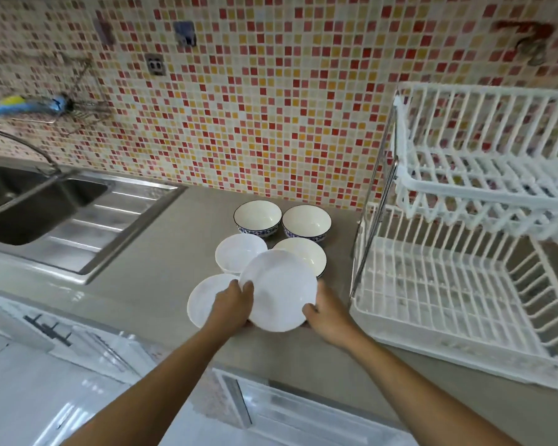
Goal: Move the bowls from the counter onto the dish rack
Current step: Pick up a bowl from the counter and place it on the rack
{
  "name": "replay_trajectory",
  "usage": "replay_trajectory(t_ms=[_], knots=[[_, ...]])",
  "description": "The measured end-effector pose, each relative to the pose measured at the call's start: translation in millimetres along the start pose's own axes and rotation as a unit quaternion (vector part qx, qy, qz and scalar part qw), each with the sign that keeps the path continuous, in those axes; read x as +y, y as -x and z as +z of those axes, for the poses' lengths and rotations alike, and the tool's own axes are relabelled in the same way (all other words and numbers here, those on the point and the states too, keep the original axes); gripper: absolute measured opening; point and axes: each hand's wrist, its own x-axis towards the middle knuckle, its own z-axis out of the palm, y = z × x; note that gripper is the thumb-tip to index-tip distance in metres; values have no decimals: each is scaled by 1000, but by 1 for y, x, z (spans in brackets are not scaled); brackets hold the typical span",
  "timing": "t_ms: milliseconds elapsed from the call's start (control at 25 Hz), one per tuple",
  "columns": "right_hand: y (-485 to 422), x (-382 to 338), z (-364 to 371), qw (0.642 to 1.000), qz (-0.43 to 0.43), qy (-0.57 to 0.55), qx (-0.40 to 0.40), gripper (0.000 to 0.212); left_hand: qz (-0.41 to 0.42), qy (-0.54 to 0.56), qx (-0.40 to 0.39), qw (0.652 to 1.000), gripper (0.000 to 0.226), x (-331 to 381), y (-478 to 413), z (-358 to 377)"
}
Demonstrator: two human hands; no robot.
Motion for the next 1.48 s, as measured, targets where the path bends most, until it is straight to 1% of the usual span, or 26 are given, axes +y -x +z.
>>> replay_trajectory(t_ms=[40,120,240,360,440,480,560,640,720,760,800,840,920,1000,1040,1160,1200,1280,1320,1400,1480], knots=[[-2,-24,-12,998,-41,2,37,54,45,18,33,998,39,16,-3,-19],[-8,-76,-43,987,-118,11,112,49,154,38,94,983,34,64,-1,-63],[-9,-148,-106,960,-197,28,197,47,277,111,133,945,30,137,6,-113],[-3,-191,-173,945,-213,20,249,44,393,115,150,900,38,195,16,-134],[5,-203,-216,933,-209,18,294,41,480,138,143,854,41,227,21,-132],[10,-203,-234,925,-214,28,312,42,520,151,121,832,41,241,24,-127],[23,-194,-266,904,-246,58,345,56,573,156,46,803,44,270,23,-116],[34,-174,-290,880,-248,133,382,68,596,134,-62,790,62,298,20,-104],[39,-149,-310,864,-220,215,398,76,585,130,-191,778,76,324,19,-88],[41,-136,-319,858,-205,250,399,80,568,125,-244,776,78,336,21,-77],[41,-123,-328,851,-194,282,399,82,563,95,-270,775,76,347,26,-66],[40,-112,-336,841,-190,311,399,82,574,38,-263,775,76,358,32,-54],[39,-93,-352,829,-184,354,391,78,597,-68,-212,771,77,375,42,-29],[35,-76,-367,827,-179,381,373,77,589,-109,-185,779,75,388,41,-11],[34,-66,-376,837,-173,385,348,79,584,-123,-187,781,74,393,40,-1],[31,-36,-399,907,-140,333,216,90,580,-188,-176,773,77,401,31,24],[30,-30,-403,924,-134,315,172,93,581,-209,-164,769,78,402,28,31],[23,-25,-405,936,-138,304,113,93,576,-252,-144,764,79,403,21,40],[18,-26,-404,938,-142,302,97,89,569,-283,-135,760,80,404,17,43],[6,-25,-402,933,-144,320,77,80,551,-347,-116,750,82,404,10,50],[-6,-22,-399,927,-136,344,67,77,535,-386,-106,744,81,403,6,58]])
